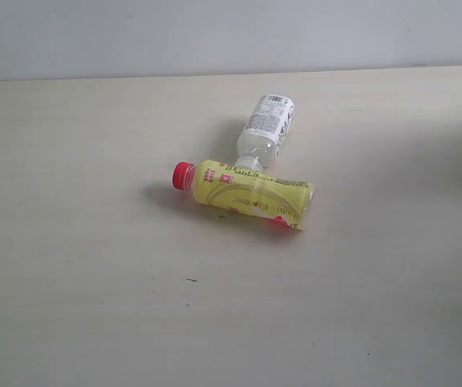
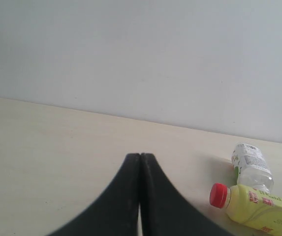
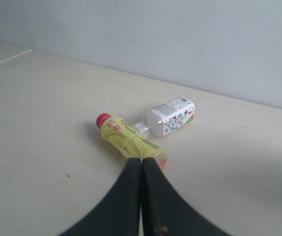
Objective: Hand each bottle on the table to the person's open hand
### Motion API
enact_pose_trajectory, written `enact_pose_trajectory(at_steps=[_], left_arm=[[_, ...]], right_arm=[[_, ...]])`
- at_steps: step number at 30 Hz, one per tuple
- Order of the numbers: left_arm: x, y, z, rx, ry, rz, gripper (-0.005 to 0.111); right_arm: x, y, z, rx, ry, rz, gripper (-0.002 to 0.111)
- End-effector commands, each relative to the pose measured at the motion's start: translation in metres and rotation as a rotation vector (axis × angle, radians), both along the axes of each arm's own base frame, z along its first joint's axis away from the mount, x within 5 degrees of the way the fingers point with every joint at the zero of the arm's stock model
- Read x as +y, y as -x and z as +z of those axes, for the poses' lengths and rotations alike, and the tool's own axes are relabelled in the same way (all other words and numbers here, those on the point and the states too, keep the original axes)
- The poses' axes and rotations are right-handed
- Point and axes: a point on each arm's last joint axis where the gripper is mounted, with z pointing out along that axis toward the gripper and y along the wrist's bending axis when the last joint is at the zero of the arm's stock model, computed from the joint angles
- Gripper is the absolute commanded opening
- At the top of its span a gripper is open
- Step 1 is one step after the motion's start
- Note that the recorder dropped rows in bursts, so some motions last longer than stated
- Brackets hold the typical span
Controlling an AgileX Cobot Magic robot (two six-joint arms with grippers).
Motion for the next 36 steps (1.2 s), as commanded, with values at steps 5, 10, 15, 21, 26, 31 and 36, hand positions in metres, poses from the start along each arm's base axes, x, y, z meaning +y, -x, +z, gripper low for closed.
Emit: enact_pose_trajectory(at_steps=[5, 10, 15, 21, 26, 31, 36], left_arm=[[0.000, 0.000, 0.001, -0.016, -0.003, -0.007, 0.000], [0.000, 0.000, 0.001, -0.016, -0.003, -0.007, 0.000], [0.000, 0.000, 0.001, -0.016, -0.003, -0.007, 0.000], [0.000, 0.000, 0.001, -0.016, -0.003, -0.007, 0.000], [0.000, 0.000, 0.001, -0.016, -0.003, -0.007, 0.000], [0.000, 0.000, 0.001, -0.016, -0.003, -0.007, 0.000], [0.000, 0.000, 0.001, -0.016, -0.003, -0.007, 0.000]], right_arm=[[0.001, -0.011, -0.004, -0.074, -0.059, -0.036, 0.000], [0.001, -0.014, -0.006, -0.083, -0.066, -0.043, 0.000], [0.001, -0.014, -0.006, -0.083, -0.066, -0.043, 0.000], [0.001, -0.014, -0.006, -0.083, -0.066, -0.043, 0.000], [0.001, -0.014, -0.006, -0.083, -0.066, -0.043, 0.000], [0.001, -0.014, -0.006, -0.083, -0.066, -0.043, 0.000], [0.001, -0.014, -0.006, -0.083, -0.066, -0.043, 0.000]])
